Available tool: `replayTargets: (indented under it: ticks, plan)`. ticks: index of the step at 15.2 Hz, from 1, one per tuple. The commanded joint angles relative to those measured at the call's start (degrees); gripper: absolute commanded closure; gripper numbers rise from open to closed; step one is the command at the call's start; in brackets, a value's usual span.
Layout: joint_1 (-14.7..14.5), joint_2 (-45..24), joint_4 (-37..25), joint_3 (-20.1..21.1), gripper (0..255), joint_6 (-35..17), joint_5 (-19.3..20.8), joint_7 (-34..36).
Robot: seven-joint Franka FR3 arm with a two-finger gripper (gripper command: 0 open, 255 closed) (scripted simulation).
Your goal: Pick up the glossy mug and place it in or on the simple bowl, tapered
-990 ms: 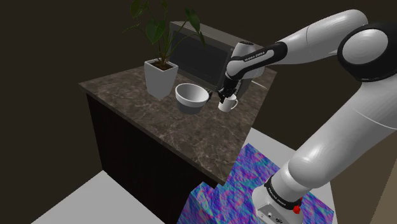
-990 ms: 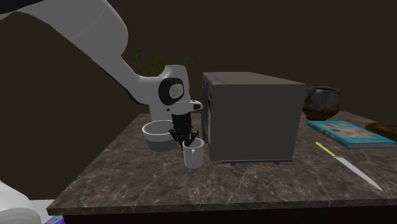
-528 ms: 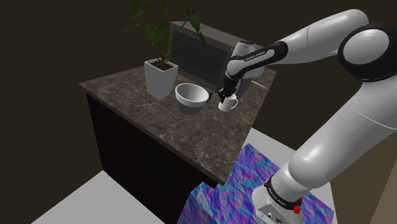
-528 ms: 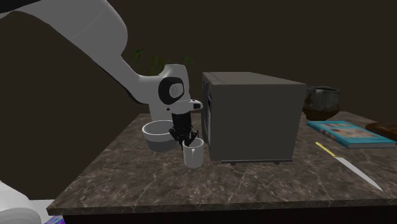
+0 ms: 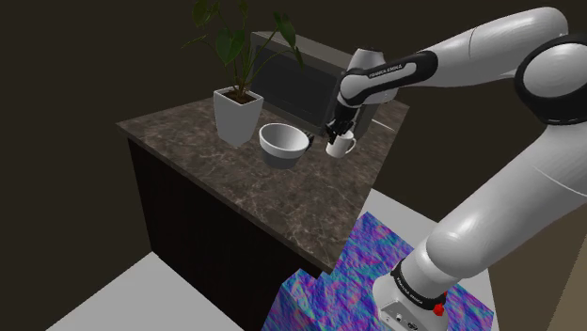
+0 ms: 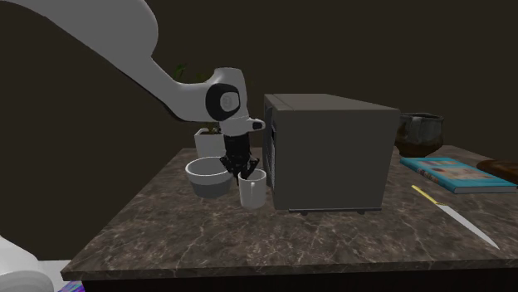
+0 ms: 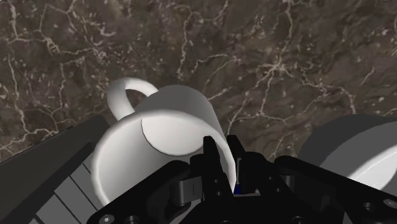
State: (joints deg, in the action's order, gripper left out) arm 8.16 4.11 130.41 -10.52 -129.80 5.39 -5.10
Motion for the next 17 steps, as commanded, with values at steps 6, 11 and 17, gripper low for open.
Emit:
replayTargets:
  ticks: [6, 11, 17]
  plan:
    - [-0.1, 2.5, -3.0, 0.2, 255, 5.6, 0.2, 0.1]
    - [-0.2, 3.9, -5.6, 0.4, 255, 9.5, 0.2, 0.0]
    - [-0.2, 5.2, -9.0, 0.5, 255, 14.1, 0.2, -0.2]
